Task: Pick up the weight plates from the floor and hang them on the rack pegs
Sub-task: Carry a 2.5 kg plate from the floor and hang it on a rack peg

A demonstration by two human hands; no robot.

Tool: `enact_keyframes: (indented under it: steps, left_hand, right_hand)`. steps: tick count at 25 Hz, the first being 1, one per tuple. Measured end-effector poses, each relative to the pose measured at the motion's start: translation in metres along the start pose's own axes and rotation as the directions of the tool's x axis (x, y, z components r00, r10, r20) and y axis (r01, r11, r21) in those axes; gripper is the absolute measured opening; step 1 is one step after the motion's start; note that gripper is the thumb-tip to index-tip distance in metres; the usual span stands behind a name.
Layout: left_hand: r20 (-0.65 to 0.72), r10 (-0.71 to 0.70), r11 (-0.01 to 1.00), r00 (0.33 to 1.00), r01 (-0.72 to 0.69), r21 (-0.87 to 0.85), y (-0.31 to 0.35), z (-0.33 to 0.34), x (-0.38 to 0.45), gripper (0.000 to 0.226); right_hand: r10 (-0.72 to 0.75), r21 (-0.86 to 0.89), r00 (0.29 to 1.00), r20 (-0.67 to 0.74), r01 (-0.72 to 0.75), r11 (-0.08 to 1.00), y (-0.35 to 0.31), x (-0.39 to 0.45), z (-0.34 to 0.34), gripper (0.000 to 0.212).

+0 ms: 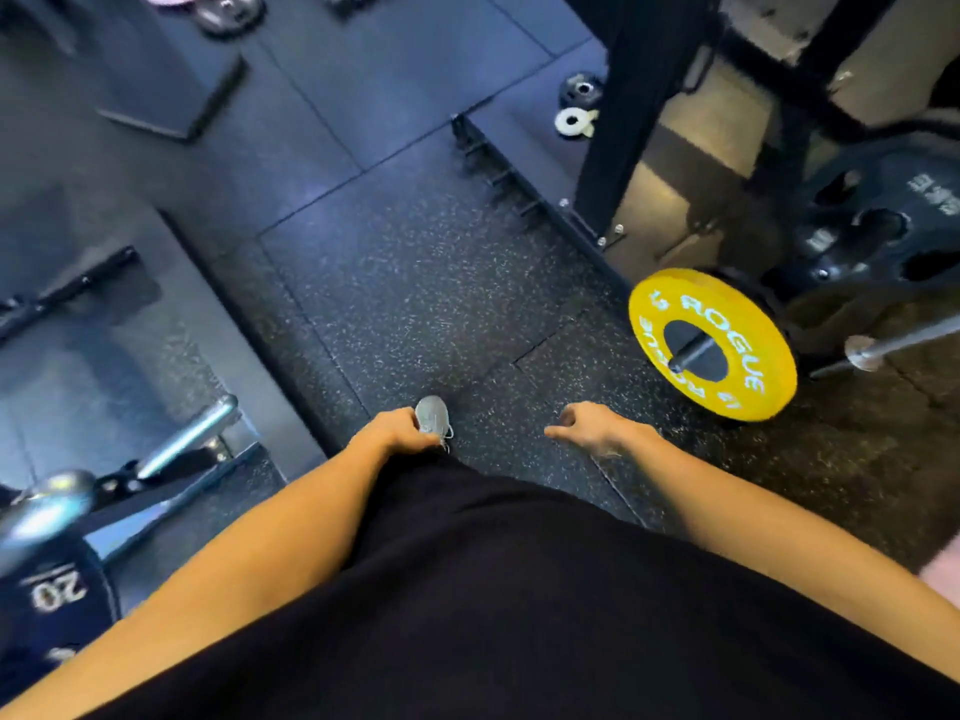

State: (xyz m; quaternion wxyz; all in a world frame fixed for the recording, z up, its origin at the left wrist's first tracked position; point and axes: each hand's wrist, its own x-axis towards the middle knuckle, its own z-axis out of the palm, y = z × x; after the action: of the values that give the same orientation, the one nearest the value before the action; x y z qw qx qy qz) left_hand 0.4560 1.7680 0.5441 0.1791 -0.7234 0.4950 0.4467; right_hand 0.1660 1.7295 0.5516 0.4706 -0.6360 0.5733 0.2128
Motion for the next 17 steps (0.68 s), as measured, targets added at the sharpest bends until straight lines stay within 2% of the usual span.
enact_keyframes:
  steps: [2, 6, 8, 10, 13, 17]
  left_hand:
    - [-0.003, -0.04, 0.998, 0.999, 0.039, -0.044, -0.021, -0.013, 0.008, 0.023]
    - [0.029, -0.074, 0.995, 0.997, 0.076, -0.069, -0.059, -0.056, 0.038, 0.045]
    - [0.063, -0.09, 0.986, 0.994, 0.098, -0.132, -0.082, -0.09, 0.059, 0.034]
    - [0.072, -0.107, 0.97, 0.992, 0.12, -0.212, -0.108, -0.132, 0.081, 0.036]
    - [0.031, -0.128, 0.953, 0.991, 0.132, -0.273, -0.144, -0.203, 0.107, 0.032]
    - [-0.022, -0.161, 0.935, 0.987, 0.146, -0.322, -0.175, -0.276, 0.14, 0.049]
  right_hand:
    - [-0.049, -0.076, 0.999, 0.019, 0.05, 0.996, -0.037, 0.023, -0.019, 0.053]
    - [-0.09, -0.182, 0.992, 0.083, 0.104, 0.978, -0.111, 0.075, -0.046, 0.049]
    - [-0.09, -0.219, 0.989, 0.117, 0.114, 0.969, -0.154, 0.108, -0.062, 0.046]
    - [-0.081, -0.231, 0.989, 0.12, 0.108, 0.967, -0.202, 0.141, -0.085, 0.047]
    - [-0.082, -0.231, 0.992, 0.094, 0.102, 0.968, -0.269, 0.185, -0.12, 0.048]
    - [-0.117, -0.251, 0.989, 0.087, 0.135, 0.959, -0.34, 0.235, -0.16, 0.045]
